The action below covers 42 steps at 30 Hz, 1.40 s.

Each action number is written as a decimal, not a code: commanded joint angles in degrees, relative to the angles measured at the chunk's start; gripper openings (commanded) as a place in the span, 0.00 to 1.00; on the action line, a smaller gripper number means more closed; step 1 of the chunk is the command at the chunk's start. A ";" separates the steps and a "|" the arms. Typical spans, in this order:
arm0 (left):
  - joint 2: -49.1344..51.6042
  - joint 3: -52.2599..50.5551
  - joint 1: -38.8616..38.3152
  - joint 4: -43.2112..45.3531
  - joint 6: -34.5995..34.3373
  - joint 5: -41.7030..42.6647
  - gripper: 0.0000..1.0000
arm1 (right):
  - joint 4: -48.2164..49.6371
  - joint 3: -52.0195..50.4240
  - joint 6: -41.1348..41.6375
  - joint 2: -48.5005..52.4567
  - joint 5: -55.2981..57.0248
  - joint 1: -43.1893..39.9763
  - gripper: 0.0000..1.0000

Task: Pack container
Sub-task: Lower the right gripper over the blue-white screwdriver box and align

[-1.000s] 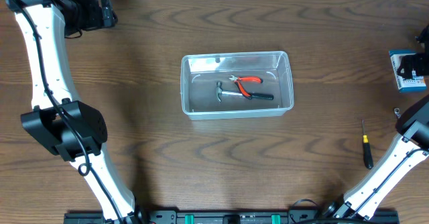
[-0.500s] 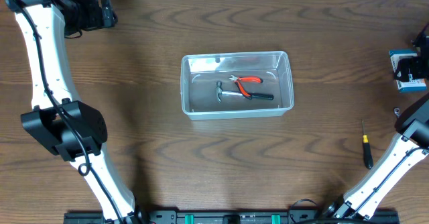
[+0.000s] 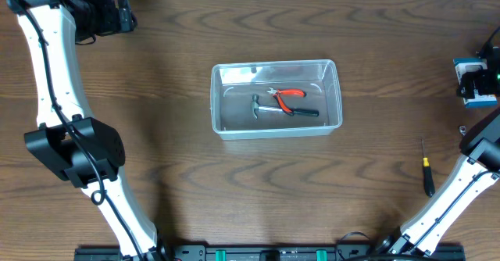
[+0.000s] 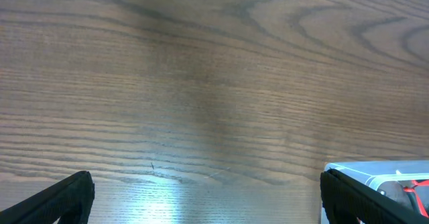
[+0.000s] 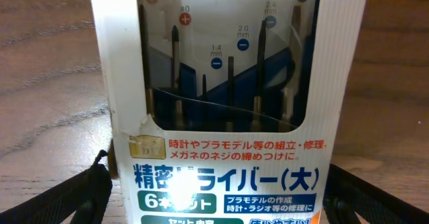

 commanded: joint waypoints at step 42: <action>-0.24 0.98 0.24 -0.17 -0.07 0.52 0.98 | 4.00 -1.38 2.51 0.85 2.12 1.18 0.68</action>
